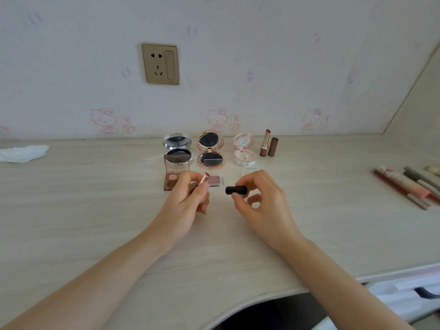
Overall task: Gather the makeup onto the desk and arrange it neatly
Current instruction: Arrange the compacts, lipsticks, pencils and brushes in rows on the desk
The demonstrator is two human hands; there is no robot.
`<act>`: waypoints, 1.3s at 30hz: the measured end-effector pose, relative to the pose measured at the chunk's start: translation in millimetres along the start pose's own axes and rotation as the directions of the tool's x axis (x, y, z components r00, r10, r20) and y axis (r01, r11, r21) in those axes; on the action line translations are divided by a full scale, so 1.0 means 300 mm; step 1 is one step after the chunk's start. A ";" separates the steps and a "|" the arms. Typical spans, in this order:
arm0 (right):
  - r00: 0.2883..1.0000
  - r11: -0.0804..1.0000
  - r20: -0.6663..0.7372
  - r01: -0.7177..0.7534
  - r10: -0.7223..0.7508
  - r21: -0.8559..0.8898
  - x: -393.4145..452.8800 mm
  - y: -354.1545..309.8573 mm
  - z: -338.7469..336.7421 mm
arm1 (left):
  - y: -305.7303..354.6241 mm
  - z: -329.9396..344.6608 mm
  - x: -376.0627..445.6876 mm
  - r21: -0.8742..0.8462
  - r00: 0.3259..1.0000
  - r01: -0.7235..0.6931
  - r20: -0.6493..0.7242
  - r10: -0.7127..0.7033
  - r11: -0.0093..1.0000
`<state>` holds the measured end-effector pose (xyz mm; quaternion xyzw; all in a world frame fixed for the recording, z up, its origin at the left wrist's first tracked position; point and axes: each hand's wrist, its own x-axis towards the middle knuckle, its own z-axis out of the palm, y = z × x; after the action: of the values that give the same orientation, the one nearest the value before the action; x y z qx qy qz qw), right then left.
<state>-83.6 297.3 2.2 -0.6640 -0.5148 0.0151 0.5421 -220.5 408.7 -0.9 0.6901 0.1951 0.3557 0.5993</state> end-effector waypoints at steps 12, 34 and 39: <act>0.988 0.976 -0.010 -0.149 0.153 0.159 0.056 0.070 -0.203 | 0.096 0.160 0.102 0.308 0.990 -0.143 0.046 0.136 0.940; 0.941 0.917 -0.003 -0.331 0.339 -0.222 0.394 0.462 -0.295 | 0.040 0.522 0.586 0.920 0.999 -0.011 -0.001 0.032 0.391; 0.939 0.909 0.022 -0.327 0.344 -0.257 0.395 0.484 -0.293 | 0.025 0.512 0.621 0.919 0.998 0.005 0.019 -0.058 0.393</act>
<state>119.7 335.5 -4.5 -0.8045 -0.4088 0.0652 0.4260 14.6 431.0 49.8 0.9104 0.3575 0.1616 0.1314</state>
